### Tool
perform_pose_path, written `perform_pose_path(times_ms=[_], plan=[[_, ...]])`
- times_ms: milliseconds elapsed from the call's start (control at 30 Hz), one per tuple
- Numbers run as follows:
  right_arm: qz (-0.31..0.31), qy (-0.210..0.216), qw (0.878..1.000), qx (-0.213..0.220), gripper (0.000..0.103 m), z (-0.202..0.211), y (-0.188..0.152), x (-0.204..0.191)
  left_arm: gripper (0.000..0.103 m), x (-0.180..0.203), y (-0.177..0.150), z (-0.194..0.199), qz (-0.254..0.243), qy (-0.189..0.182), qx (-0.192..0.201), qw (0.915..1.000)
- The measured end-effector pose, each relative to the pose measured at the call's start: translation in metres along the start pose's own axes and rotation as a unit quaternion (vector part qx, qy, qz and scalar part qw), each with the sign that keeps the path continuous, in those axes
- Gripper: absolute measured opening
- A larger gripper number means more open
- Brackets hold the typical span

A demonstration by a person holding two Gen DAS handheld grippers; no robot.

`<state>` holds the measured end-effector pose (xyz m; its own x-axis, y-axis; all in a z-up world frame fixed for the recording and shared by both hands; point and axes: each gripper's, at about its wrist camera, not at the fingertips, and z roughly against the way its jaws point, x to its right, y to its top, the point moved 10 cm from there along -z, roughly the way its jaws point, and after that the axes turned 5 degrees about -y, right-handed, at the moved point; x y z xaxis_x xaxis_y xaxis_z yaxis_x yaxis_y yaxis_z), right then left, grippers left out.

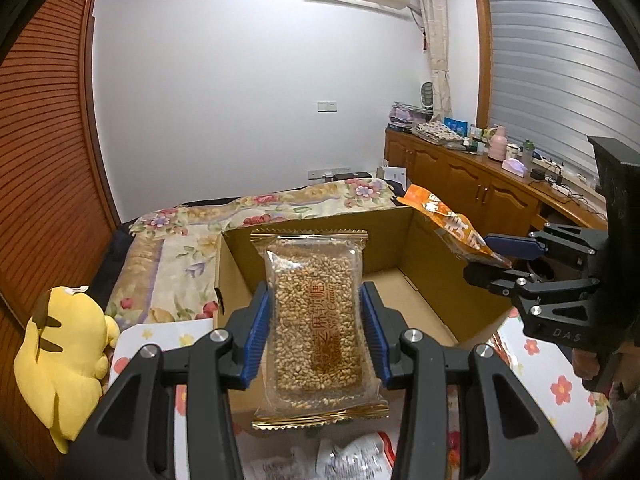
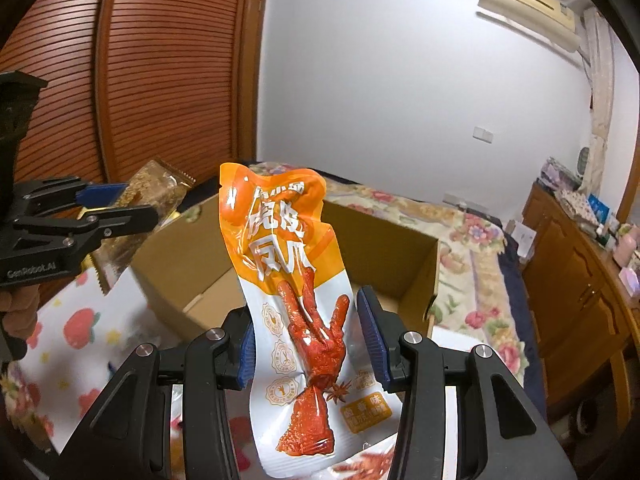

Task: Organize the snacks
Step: 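Carry both packets over the box and open both tools to drop them in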

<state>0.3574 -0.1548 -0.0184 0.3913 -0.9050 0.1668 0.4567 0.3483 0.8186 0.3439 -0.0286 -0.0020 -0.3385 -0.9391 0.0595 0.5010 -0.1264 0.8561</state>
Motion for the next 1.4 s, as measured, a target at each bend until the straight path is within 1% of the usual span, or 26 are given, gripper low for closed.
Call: perform_pose_path(times_ms=[133, 200, 300, 567, 767, 800, 833, 900, 967, 1067, 1100, 1133, 1200, 1267, 1300, 1400], plan=[[-0.001, -0.014, 1.000, -0.006, 0.045, -0.022, 0.005, 0.004, 0.043, -0.008, 0.004, -0.018, 0.007, -0.002, -0.010, 0.9999], [-0.001, -0.019, 1.000, -0.008, 0.045, -0.032, 0.005, 0.007, 0.043, -0.010, 0.004, -0.026, 0.006, 0.004, -0.012, 0.9999], [-0.007, -0.028, 1.000, -0.011, 0.045, -0.045, 0.004, 0.011, 0.043, -0.012, 0.000, -0.037, 0.015, 0.005, -0.019, 0.9997], [-0.020, -0.041, 0.999, -0.017, 0.045, -0.059, -0.005, 0.015, 0.046, -0.010, -0.010, -0.049, 0.011, 0.010, -0.027, 0.9995], [-0.032, -0.037, 0.998, -0.034, 0.046, -0.073, -0.014, 0.013, 0.050, -0.008, -0.017, -0.052, 0.009, 0.011, -0.035, 0.9993], [-0.035, -0.035, 0.998, -0.037, 0.046, -0.075, -0.016, 0.013, 0.053, -0.007, -0.016, -0.051, 0.007, 0.010, -0.033, 0.9994], [-0.036, -0.032, 0.998, -0.041, 0.047, -0.076, -0.018, 0.013, 0.058, -0.006, -0.017, -0.051, 0.005, 0.008, -0.031, 0.9995], [-0.036, -0.027, 0.998, -0.045, 0.048, -0.077, -0.021, 0.011, 0.061, -0.005, -0.017, -0.049, 0.001, 0.006, -0.028, 0.9996], [-0.040, -0.024, 0.998, -0.045, 0.048, -0.077, -0.022, 0.012, 0.063, -0.004, -0.017, -0.047, 0.000, 0.005, -0.026, 0.9997], [-0.050, -0.014, 0.998, -0.046, 0.053, -0.075, -0.023, 0.012, 0.071, -0.001, -0.020, -0.040, -0.002, -0.002, -0.023, 0.9997], [-0.053, -0.011, 0.998, -0.043, 0.053, -0.072, -0.023, 0.012, 0.076, 0.001, -0.021, -0.035, -0.002, -0.006, -0.019, 0.9998], [-0.055, -0.005, 0.998, -0.039, 0.053, -0.068, -0.022, 0.011, 0.079, 0.002, -0.022, -0.032, -0.002, -0.009, -0.016, 0.9998], [-0.058, 0.002, 0.998, -0.030, 0.053, -0.059, -0.022, 0.009, 0.080, 0.005, -0.026, -0.023, -0.006, -0.013, -0.014, 0.9998], [-0.062, 0.011, 0.998, -0.018, 0.054, -0.043, -0.023, 0.008, 0.085, 0.008, -0.030, -0.016, -0.006, -0.019, -0.013, 0.9997], [-0.063, 0.013, 0.998, -0.014, 0.055, -0.037, -0.024, 0.007, 0.090, 0.009, -0.032, -0.011, -0.005, -0.021, -0.010, 0.9997], [-0.069, 0.013, 0.998, 0.001, 0.057, -0.013, -0.030, 0.010, 0.091, 0.013, -0.038, 0.002, -0.003, -0.026, -0.002, 0.9997]])
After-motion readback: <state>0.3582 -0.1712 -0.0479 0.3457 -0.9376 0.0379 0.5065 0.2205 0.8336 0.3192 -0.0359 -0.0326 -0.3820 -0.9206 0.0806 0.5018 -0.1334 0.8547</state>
